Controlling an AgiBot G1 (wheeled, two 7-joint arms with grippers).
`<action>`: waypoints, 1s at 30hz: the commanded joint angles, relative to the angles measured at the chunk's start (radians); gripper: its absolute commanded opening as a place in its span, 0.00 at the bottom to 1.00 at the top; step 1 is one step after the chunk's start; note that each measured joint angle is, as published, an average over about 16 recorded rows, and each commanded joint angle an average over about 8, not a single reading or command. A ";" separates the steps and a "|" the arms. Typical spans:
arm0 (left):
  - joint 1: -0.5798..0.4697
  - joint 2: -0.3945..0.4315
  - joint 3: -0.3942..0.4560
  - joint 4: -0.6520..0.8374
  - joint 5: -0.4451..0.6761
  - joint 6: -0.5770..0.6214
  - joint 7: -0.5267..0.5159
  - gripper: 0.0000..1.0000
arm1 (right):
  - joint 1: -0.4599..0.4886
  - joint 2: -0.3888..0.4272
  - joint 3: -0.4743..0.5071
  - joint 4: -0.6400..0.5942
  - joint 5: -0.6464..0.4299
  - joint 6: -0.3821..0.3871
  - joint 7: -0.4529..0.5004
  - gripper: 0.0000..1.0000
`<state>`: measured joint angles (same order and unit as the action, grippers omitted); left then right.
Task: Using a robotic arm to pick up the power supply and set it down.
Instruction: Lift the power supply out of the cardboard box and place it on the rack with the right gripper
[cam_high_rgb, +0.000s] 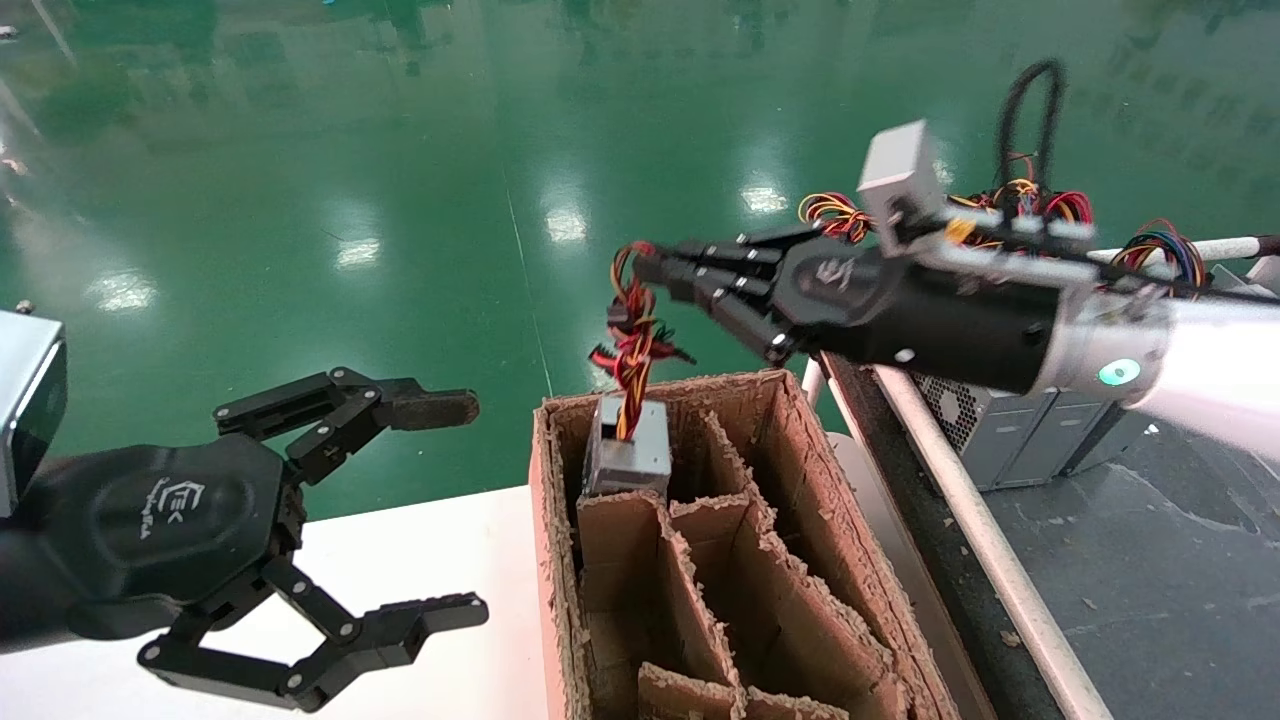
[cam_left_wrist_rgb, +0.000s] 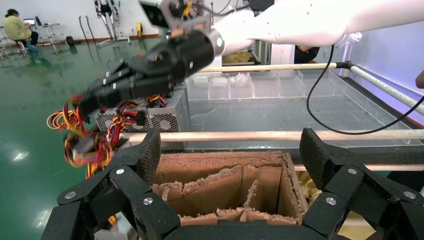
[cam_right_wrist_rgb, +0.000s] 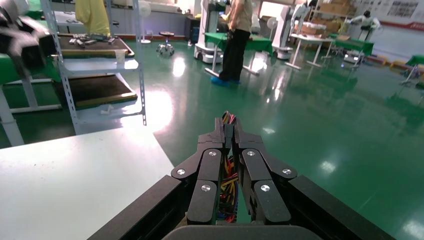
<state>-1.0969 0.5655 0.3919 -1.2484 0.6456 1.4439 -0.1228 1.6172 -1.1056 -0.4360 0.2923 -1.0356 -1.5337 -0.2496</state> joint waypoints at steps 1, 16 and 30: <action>0.000 0.000 0.000 0.000 0.000 0.000 0.000 1.00 | 0.005 0.016 0.005 0.025 0.008 -0.007 0.018 0.00; 0.000 0.000 0.000 0.000 0.000 0.000 0.000 1.00 | 0.007 0.174 0.055 0.347 0.079 0.038 0.274 0.00; 0.000 0.000 0.000 0.000 0.000 0.000 0.000 1.00 | -0.078 0.381 0.135 0.645 0.146 0.143 0.449 0.00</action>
<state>-1.0969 0.5655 0.3920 -1.2484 0.6455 1.4438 -0.1228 1.5359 -0.7220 -0.2994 0.9281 -0.8885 -1.3949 0.1926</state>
